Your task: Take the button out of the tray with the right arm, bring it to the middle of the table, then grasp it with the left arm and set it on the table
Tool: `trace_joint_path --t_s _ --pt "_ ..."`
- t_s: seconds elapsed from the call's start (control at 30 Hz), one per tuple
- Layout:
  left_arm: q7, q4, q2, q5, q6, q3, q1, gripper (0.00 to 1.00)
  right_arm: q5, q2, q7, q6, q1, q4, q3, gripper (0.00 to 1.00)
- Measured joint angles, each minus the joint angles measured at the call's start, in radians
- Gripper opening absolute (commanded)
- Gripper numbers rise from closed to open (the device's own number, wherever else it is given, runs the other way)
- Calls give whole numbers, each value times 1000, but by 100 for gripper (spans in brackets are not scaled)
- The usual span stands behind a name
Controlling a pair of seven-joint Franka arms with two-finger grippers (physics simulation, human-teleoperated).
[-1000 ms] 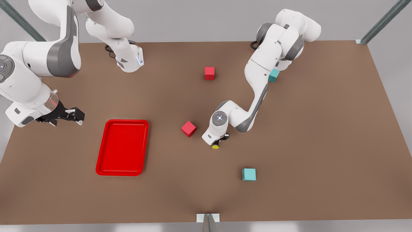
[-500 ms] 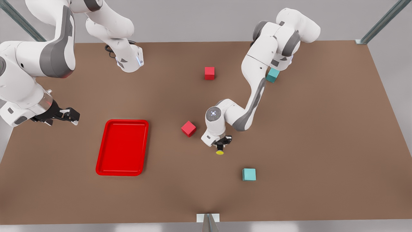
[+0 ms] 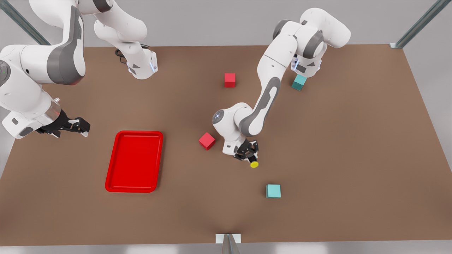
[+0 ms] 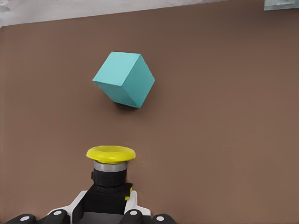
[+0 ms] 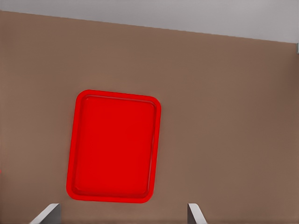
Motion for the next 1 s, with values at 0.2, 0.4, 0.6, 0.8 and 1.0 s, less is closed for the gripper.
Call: trace_joint_path --t_s 0.2,0.4,0.6,0.8,1.0 --pt "-305 -52 20 195 -129 -1 -51 43 0 0 -1 0 0 0 0 100" --pt "-602 -118 52 325 -234 -1 -133 43 0 0 -1 0 0 0 0 100" --pt "-868 -126 112 353 -272 -4 -176 43 2 0 0 0 0 0 0 100" --pt "-1083 -126 140 375 -263 -6 -178 45 3 0 1 0 0 0 0 100" --pt "-1235 -126 140 386 -270 -6 -195 100 3 0 1 0 0 0 0 100"
